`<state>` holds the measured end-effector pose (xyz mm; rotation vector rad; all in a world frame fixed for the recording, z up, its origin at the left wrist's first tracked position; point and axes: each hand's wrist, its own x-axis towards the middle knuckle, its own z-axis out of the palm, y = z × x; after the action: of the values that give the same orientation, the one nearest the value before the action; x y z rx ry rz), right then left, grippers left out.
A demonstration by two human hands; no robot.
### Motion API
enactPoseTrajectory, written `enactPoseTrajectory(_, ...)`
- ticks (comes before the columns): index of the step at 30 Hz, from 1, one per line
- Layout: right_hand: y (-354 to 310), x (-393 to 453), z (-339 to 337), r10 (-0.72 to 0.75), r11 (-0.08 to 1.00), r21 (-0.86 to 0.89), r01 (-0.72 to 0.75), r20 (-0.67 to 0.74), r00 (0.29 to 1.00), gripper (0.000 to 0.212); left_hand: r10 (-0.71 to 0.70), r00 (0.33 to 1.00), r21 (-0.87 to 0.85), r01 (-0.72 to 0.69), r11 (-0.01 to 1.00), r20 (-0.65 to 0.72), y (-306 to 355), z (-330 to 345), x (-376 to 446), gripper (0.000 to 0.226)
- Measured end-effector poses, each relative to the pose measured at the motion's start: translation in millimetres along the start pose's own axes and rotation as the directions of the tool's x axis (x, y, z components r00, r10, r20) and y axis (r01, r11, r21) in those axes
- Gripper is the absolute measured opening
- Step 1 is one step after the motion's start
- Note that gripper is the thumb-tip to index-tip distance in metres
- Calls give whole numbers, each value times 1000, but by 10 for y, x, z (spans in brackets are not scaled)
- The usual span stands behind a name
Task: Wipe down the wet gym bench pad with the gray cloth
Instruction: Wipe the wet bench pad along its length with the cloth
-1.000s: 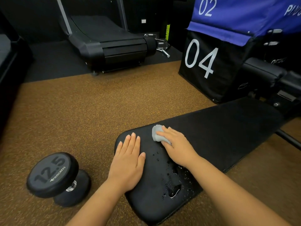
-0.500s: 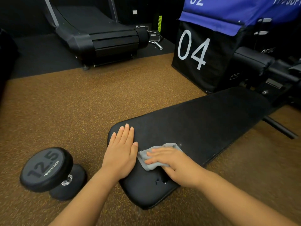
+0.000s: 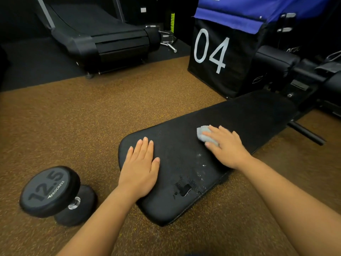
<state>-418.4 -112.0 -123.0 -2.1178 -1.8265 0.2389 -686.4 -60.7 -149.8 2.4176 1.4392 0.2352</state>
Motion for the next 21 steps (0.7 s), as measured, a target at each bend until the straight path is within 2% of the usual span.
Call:
enactPoseTrajectory(1,31,-26,59,77,996,-52,-72,89,993,41,5,1000,18,-4,1000,-16,1,13,-4,60)
enactPoseTrajectory(2,50,-48,112,104,994,-53,-99,104,989,42,4,1000,24,-4,1000,-24,2,17,-5,60)
enactPoseTrajectory(5,47,-58,167,-3,997,77,5,-38,999,29,3,1000,20,-2,1000,-27,14,23,-4,59)
enactPoseTrajectory(8,49,-109,198,-6,977,212,30,-109,994,27,13,999,27,-12,1000,-40,16,45,-14,60)
enactPoseTrajectory(11,-25,-273,266,7,973,228,30,-159,987,30,13,999,37,-12,999,-42,6,62,-13,62)
enactPoseTrajectory(21,-554,-804,467,-191,918,309,250,-208,959,31,10,999,37,-8,999,-43,4,72,4,70)
